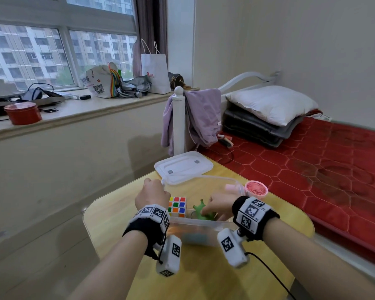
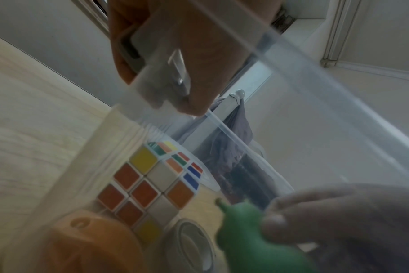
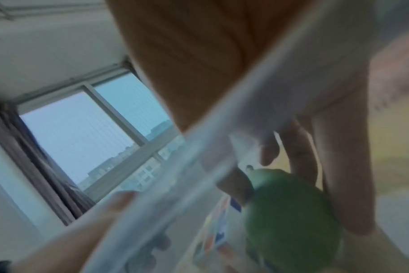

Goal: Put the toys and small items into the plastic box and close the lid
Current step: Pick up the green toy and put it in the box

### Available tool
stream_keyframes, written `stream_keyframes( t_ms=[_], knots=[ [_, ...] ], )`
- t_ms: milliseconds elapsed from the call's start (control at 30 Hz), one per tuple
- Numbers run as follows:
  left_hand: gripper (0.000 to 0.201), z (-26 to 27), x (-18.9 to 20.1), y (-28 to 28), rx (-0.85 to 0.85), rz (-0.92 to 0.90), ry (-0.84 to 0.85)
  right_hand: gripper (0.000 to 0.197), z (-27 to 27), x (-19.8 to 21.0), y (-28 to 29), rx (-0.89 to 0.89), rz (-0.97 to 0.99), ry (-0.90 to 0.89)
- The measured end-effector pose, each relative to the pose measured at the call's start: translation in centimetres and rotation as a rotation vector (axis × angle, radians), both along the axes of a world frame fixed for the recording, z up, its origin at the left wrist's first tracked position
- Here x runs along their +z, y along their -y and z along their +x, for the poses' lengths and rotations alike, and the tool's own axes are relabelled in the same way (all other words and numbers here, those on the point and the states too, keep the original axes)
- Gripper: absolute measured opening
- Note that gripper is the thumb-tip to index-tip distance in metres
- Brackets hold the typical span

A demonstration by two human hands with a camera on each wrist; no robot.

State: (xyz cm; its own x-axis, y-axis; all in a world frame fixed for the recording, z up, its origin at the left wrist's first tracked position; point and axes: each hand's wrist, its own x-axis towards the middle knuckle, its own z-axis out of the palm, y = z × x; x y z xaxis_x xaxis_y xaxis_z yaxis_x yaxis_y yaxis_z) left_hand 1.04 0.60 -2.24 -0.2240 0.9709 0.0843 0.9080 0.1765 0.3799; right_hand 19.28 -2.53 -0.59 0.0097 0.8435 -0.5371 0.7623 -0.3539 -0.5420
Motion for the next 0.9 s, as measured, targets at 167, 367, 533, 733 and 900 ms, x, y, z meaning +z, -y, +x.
stream_keyframes(
  t_ms=[167,367,533,733,900],
  knots=[
    [0.016,0.0,0.0,-0.1,-0.011,-0.002,-0.002,0.027,-1.1,-0.6,-0.7,0.018,-0.044,-0.016],
    [0.016,0.0,0.0,0.0,-0.010,0.003,0.014,0.027,-1.4,-0.7,-0.6,0.058,-0.038,0.048],
    [0.018,-0.1,0.1,0.1,-0.017,-0.006,0.010,0.022,-1.2,-0.4,-0.4,0.072,-0.073,-0.033],
    [0.017,-0.1,0.2,0.2,-0.021,-0.006,0.010,0.021,-1.6,-0.1,-0.4,0.294,-0.032,0.203],
    [0.016,-0.1,0.2,-0.1,-0.031,-0.013,0.005,0.028,-2.2,0.7,-0.5,0.444,-0.012,0.231]
  ],
)
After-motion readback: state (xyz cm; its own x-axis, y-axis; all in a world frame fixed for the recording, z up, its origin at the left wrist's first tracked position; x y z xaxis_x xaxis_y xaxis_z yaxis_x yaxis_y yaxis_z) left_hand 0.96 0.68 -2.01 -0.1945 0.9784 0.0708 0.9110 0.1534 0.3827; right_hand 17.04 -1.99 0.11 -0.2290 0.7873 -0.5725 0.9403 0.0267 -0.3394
